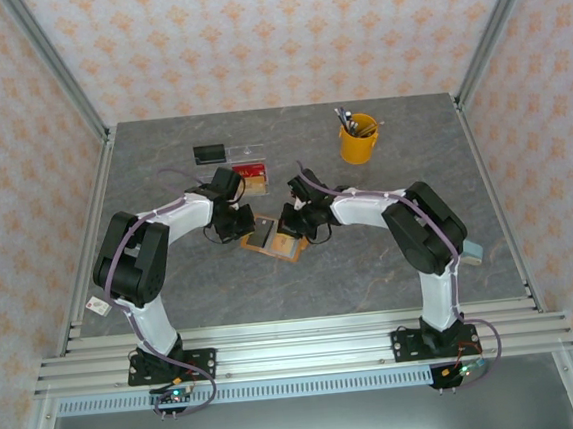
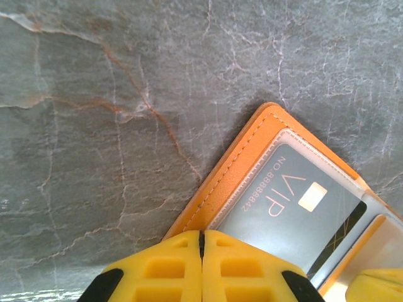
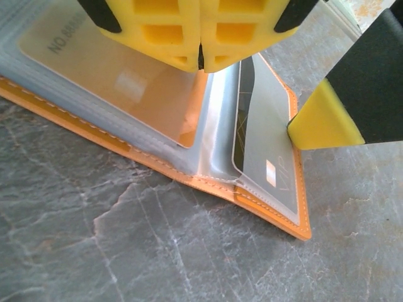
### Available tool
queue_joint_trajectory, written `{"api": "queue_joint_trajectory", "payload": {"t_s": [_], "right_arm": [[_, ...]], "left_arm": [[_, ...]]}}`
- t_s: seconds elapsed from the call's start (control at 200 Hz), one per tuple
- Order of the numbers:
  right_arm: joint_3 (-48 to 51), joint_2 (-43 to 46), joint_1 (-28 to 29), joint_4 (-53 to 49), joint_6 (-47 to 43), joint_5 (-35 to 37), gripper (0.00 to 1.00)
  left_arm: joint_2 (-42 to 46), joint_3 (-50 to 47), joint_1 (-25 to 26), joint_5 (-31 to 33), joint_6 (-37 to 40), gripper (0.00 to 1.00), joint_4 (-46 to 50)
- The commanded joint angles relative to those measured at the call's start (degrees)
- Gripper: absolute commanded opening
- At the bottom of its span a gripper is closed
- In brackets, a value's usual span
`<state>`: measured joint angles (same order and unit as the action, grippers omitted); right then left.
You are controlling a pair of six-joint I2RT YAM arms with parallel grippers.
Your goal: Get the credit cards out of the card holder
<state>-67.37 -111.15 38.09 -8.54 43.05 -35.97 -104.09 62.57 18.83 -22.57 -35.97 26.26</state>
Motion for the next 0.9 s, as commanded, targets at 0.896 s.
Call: {"api": "queue_joint_trajectory", "payload": {"t_s": [0.896], "right_arm": [[-4.26,-6.72,1.9,6.02,6.5,-3.39,0.13]], "left_arm": [[-2.79,-2.18,0.07,2.35,0.02,0.06,2.13]]}}
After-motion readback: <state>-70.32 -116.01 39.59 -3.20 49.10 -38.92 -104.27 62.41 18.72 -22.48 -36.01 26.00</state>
